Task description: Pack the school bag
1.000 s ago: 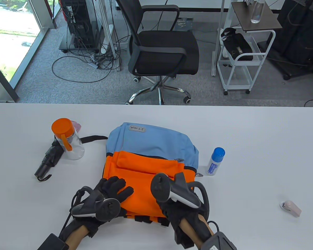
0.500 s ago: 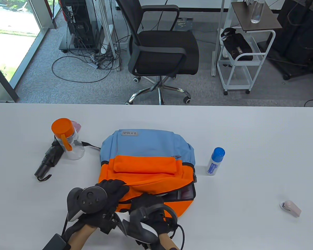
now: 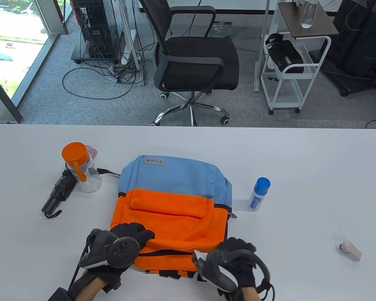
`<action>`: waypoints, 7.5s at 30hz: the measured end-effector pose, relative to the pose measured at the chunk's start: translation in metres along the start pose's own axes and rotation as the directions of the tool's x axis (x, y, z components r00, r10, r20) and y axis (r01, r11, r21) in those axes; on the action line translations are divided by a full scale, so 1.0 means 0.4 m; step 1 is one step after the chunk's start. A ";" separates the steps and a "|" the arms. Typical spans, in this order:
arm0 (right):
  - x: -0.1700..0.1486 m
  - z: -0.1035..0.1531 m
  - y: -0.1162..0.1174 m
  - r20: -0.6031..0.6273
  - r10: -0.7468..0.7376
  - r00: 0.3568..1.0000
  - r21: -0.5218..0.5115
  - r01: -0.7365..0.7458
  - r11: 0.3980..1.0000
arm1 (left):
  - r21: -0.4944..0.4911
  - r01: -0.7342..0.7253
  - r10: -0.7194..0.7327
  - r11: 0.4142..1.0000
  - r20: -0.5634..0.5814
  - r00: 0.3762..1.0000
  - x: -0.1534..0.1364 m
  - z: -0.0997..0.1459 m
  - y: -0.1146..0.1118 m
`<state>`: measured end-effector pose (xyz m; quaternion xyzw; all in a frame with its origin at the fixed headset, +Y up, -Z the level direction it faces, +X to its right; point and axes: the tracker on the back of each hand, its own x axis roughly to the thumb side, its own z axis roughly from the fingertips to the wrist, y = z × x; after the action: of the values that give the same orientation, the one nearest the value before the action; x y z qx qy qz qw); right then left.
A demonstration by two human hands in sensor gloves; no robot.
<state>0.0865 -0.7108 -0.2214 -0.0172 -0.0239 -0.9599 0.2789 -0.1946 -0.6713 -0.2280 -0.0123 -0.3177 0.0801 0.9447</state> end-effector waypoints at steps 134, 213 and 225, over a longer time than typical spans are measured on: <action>0.066 -0.379 -0.249 -0.157 -0.555 0.817 -0.168 0.532 0.830 | 0.104 0.198 -0.194 0.975 -0.051 0.980 -0.125 -0.333 0.161; -0.092 -0.190 -0.031 -0.243 -0.757 0.606 0.004 0.781 0.624 | 0.075 0.011 0.006 0.997 -0.228 0.974 -0.147 -0.303 0.175; -0.047 -0.145 0.088 -0.331 -0.937 0.108 0.136 0.989 0.065 | -0.276 0.076 -0.133 0.958 -0.195 0.972 0.135 -0.507 0.036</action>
<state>0.1203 -0.7338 -0.2789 0.1238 -0.1654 -0.8790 -0.4297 -0.0320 -0.6427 -0.3585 -0.1307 -0.2236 -0.0153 0.9658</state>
